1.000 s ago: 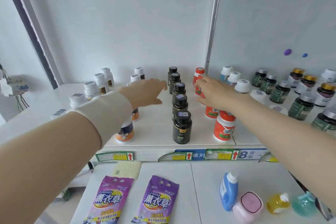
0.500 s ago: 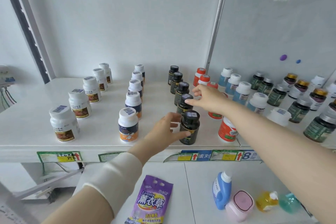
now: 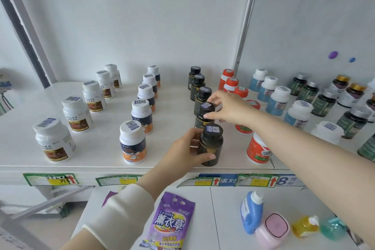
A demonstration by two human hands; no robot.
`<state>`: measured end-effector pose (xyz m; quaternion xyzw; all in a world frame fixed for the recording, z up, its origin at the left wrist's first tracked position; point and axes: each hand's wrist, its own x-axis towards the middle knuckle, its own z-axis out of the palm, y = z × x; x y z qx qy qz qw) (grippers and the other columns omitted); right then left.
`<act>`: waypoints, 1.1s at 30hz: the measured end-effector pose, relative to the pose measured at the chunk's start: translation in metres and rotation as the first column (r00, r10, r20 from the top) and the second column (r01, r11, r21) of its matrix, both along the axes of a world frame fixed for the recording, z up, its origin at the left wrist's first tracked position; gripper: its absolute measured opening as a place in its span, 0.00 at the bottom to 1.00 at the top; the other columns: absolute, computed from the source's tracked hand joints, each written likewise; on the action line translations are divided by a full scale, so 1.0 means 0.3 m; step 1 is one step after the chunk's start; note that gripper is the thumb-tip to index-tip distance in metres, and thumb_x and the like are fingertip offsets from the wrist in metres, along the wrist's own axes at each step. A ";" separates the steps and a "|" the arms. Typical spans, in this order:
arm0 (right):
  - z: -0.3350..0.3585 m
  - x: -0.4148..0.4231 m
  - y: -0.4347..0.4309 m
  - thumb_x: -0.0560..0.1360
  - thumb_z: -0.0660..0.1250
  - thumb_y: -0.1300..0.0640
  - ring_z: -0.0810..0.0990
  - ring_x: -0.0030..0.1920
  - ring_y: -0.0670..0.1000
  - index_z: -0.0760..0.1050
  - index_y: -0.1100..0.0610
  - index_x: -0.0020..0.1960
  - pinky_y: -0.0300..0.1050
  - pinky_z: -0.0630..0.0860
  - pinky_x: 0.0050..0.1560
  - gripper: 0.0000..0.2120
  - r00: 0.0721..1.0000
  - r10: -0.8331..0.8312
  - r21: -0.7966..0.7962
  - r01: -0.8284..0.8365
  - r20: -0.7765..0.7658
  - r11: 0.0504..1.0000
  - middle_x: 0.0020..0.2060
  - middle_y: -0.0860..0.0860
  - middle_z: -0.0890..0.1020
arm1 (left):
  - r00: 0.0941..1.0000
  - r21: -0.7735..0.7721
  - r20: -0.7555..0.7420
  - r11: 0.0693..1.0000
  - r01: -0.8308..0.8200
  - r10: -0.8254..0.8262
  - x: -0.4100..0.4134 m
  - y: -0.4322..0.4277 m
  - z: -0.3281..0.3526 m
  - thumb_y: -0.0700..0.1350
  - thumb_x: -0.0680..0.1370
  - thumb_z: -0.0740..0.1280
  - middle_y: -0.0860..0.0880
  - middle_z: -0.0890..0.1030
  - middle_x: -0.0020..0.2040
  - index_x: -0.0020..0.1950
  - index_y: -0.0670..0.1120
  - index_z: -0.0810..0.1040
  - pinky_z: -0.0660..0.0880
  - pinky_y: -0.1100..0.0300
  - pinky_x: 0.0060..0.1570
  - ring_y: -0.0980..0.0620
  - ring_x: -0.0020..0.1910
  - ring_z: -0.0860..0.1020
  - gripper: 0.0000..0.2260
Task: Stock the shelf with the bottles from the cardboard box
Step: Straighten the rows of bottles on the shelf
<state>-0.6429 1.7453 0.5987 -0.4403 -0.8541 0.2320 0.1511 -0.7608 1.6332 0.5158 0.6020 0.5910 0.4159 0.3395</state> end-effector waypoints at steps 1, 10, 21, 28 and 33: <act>0.002 -0.002 0.002 0.71 0.71 0.55 0.79 0.48 0.52 0.69 0.56 0.62 0.48 0.80 0.48 0.22 1.000 0.006 -0.012 -0.006 -0.002 1.000 0.61 0.54 0.76 | 1.000 0.003 0.000 1.000 0.002 -0.002 0.000 0.002 -0.002 0.44 0.70 0.74 0.52 0.77 0.53 0.58 0.53 0.67 0.75 0.56 0.57 0.52 0.53 0.77 0.22; 0.021 -0.007 0.027 0.71 0.71 0.59 0.77 0.47 0.51 0.69 0.58 0.61 0.39 0.78 0.37 0.21 0.999 0.016 -0.064 -0.018 -0.027 0.998 0.61 0.56 0.76 | 1.000 -0.003 -0.025 1.000 -0.005 0.005 0.002 0.016 0.005 0.44 0.70 0.73 0.52 0.77 0.55 0.59 0.53 0.67 0.75 0.55 0.59 0.51 0.55 0.77 0.22; 0.019 -0.005 0.033 0.71 0.71 0.51 0.75 0.50 0.51 0.68 0.57 0.64 0.44 0.74 0.49 0.25 0.993 0.023 0.063 -0.031 0.117 0.998 0.61 0.54 0.76 | 0.998 0.009 -0.057 1.000 0.003 -0.003 0.005 0.015 0.002 0.46 0.71 0.72 0.53 0.76 0.57 0.61 0.52 0.66 0.73 0.61 0.58 0.54 0.56 0.75 0.23; 0.077 -0.020 0.015 0.71 0.70 0.47 0.76 0.57 0.53 0.67 0.57 0.66 0.42 0.68 0.50 0.28 0.992 0.013 0.162 -0.033 0.127 0.986 0.62 0.53 0.76 | 0.985 0.133 -0.170 0.991 -0.006 0.029 -0.032 -0.042 0.047 0.47 0.71 0.73 0.55 0.70 0.65 0.72 0.49 0.60 0.67 0.72 0.59 0.61 0.63 0.69 0.34; 0.138 -0.076 -0.042 0.71 0.70 0.48 0.74 0.60 0.54 0.67 0.57 0.66 0.46 0.71 0.56 0.27 0.984 0.048 0.317 -0.101 0.172 0.943 0.63 0.55 0.75 | 0.873 0.283 -0.462 0.959 -0.019 0.154 -0.168 -0.099 0.203 0.49 0.73 0.71 0.57 0.74 0.62 0.66 0.50 0.70 0.65 0.74 0.52 0.61 0.57 0.71 0.23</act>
